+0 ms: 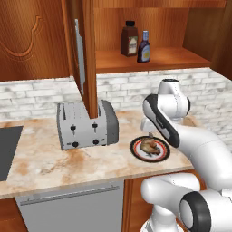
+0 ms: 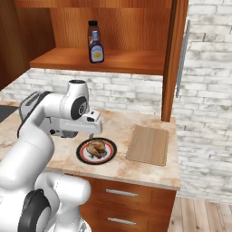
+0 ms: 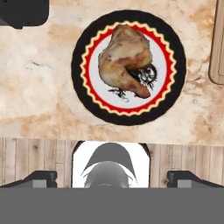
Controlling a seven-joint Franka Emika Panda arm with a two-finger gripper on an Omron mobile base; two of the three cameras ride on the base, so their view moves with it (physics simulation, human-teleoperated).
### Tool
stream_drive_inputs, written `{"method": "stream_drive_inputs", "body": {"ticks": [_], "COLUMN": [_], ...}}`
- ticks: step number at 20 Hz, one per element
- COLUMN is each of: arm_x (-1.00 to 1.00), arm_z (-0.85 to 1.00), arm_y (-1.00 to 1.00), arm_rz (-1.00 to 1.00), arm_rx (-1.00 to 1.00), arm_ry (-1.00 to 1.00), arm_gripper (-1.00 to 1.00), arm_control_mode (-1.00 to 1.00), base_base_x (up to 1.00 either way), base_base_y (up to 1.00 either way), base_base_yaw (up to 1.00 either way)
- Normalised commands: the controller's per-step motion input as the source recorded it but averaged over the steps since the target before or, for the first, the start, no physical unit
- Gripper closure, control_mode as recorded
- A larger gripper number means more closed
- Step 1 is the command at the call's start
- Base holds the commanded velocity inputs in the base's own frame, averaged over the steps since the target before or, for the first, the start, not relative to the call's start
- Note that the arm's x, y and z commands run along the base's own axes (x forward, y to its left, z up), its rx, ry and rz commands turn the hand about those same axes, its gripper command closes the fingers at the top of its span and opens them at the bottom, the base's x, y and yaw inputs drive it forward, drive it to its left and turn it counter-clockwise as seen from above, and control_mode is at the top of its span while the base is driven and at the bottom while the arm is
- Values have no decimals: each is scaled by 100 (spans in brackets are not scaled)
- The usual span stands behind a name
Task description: Pick the chicken drumstick from the plate and place it on the cutting board. Then pick the condiment bottle from the cabinet and place it next to the cutting board.
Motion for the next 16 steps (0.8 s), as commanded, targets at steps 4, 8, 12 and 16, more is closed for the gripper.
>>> {"method": "stream_drive_inputs", "body": {"ticks": [4, 8, 12, 16], "arm_x": [0, -3, -7, -9], "arm_z": [-31, -22, -16, -12], "arm_y": [-1, -3, -4, -4], "arm_rz": [0, 0, 0, 0], "arm_rx": [0, 0, 0, 0], "arm_ry": [12, 10, 7, 7], "arm_gripper": [-100, -100, -100, -100], "arm_control_mode": [-100, -100, -100, -100], "base_base_x": [0, 0, 0, 0], "base_base_y": [0, 0, 0, 0], "base_base_yaw": [0, 0, 0, 0]}}
